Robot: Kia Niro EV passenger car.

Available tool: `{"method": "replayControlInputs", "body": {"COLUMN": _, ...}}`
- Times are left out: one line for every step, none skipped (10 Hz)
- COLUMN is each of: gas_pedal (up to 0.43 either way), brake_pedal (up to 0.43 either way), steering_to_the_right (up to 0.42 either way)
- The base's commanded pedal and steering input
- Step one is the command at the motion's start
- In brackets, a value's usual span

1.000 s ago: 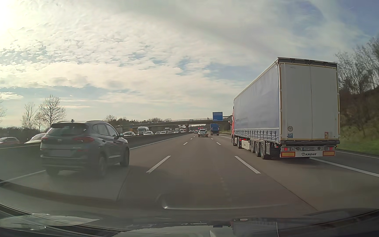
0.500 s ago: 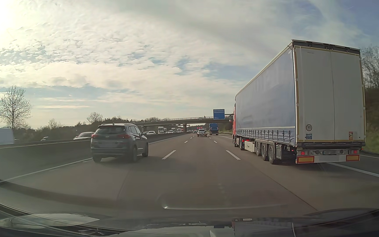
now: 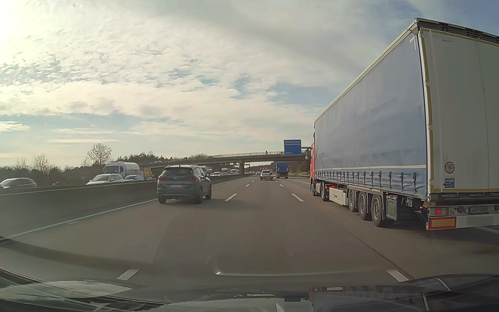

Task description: Follow the waypoints while adhering to traffic rules and regulations

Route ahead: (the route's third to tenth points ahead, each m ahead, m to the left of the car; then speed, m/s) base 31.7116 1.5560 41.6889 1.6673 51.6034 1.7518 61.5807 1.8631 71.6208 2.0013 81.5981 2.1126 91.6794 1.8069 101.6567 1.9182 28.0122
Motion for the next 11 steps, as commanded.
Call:
{"method": "replayControlInputs", "body": {"gas_pedal": 0.177, "brake_pedal": 0.0, "steering_to_the_right": -0.003}}
{"method": "replayControlInputs", "body": {"gas_pedal": 0.177, "brake_pedal": 0.0, "steering_to_the_right": -0.003}}
{"method": "replayControlInputs", "body": {"gas_pedal": 0.177, "brake_pedal": 0.0, "steering_to_the_right": -0.003}}
{"method": "replayControlInputs", "body": {"gas_pedal": 0.177, "brake_pedal": 0.0, "steering_to_the_right": -0.003}}
{"method": "replayControlInputs", "body": {"gas_pedal": 0.177, "brake_pedal": 0.0, "steering_to_the_right": -0.003}}
{"method": "replayControlInputs", "body": {"gas_pedal": 0.177, "brake_pedal": 0.0, "steering_to_the_right": -0.003}}
{"method": "replayControlInputs", "body": {"gas_pedal": 0.177, "brake_pedal": 0.0, "steering_to_the_right": -0.003}}
{"method": "replayControlInputs", "body": {"gas_pedal": 0.177, "brake_pedal": 0.0, "steering_to_the_right": -0.002}}
{"method": "replayControlInputs", "body": {"gas_pedal": 0.177, "brake_pedal": 0.0, "steering_to_the_right": -0.002}}
{"method": "replayControlInputs", "body": {"gas_pedal": 0.177, "brake_pedal": 0.0, "steering_to_the_right": -0.002}}
{"method": "replayControlInputs", "body": {"gas_pedal": 0.177, "brake_pedal": 0.0, "steering_to_the_right": -0.002}}
